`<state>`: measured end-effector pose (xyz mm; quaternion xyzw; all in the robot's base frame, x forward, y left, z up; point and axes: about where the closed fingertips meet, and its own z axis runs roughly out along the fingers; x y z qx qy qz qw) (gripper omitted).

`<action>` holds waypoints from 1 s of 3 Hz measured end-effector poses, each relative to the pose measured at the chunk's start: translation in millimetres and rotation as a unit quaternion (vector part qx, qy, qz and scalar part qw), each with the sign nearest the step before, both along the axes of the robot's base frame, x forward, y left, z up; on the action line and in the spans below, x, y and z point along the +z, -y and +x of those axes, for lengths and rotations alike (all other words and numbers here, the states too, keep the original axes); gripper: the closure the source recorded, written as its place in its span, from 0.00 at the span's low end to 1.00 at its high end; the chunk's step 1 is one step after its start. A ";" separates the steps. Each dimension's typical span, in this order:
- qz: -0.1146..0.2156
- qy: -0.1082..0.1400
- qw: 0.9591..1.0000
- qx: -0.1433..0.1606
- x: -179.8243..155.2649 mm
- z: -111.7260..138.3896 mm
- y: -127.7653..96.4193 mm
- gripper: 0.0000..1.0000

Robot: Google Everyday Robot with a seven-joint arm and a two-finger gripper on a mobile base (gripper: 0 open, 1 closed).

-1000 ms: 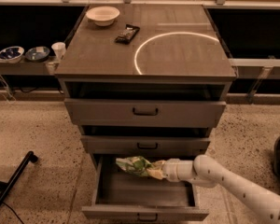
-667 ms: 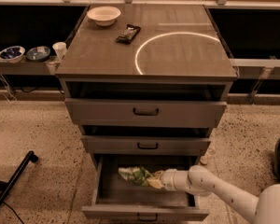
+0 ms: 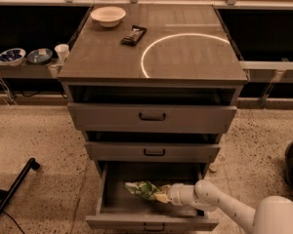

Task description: Place green jalapeno chip bag into bottom drawer

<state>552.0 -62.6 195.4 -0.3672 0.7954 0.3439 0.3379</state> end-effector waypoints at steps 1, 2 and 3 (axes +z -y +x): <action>0.001 0.000 1.000 0.000 0.2 -0.6 -0.9 0.19; 0.001 0.000 1.000 0.000 0.3 -0.8 -1.1 0.00; 0.001 0.000 1.000 0.000 0.3 -0.8 -1.1 0.00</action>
Offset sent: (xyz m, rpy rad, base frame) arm -0.0029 0.0010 0.0072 0.0069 -0.0074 0.0030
